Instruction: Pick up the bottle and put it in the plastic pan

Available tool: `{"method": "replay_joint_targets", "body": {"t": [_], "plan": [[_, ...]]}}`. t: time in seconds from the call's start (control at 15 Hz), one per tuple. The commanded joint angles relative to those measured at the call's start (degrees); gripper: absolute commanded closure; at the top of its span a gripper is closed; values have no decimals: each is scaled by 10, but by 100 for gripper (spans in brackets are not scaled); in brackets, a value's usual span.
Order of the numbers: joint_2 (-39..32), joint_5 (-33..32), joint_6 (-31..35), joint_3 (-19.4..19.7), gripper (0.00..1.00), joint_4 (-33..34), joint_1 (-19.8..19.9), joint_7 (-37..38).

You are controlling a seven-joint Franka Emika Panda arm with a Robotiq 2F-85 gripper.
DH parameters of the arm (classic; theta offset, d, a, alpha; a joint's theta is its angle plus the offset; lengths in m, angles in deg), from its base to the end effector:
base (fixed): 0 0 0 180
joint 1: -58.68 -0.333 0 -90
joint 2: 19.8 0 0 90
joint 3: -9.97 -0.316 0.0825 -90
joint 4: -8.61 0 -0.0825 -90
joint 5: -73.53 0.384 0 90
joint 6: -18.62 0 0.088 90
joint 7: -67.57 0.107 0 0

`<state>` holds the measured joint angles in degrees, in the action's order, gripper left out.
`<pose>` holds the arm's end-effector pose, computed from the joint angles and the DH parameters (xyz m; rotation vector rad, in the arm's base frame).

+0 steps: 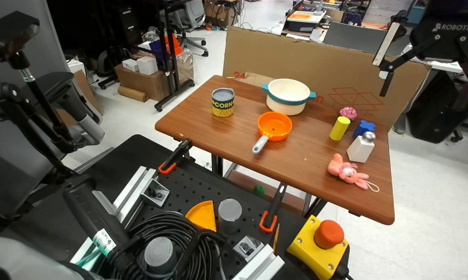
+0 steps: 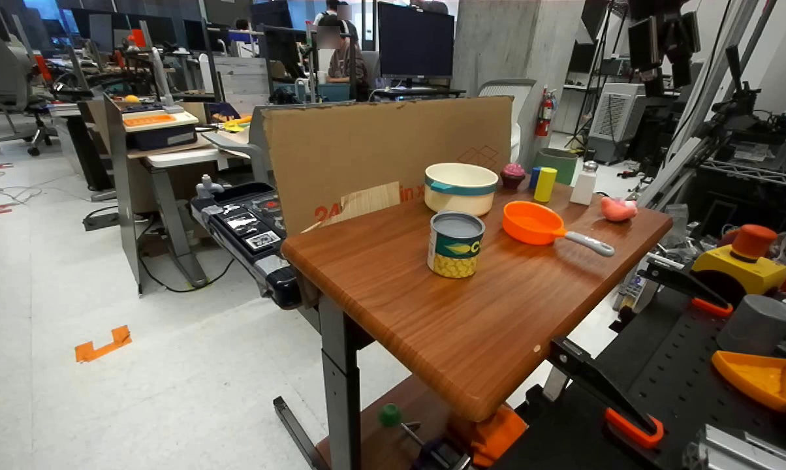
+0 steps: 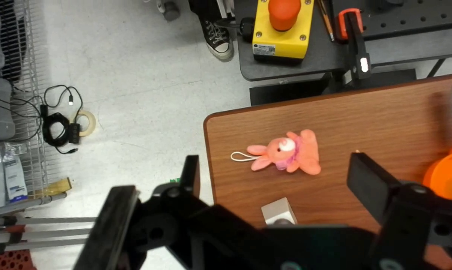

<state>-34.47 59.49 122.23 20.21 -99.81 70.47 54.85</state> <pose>0.5272 -0.2307 0.3523 2.9219 -0.0960 -0.5965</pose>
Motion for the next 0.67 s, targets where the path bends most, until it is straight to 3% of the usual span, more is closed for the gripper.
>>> {"method": "replay_joint_targets", "body": {"t": [0.0,0.2,0.6], "plan": [[0,-3,-5,2,0,9,5,-1],[-2,53,4,1,0,22,12,30],[-10,84,33,-1,0,36,8,75]]}}
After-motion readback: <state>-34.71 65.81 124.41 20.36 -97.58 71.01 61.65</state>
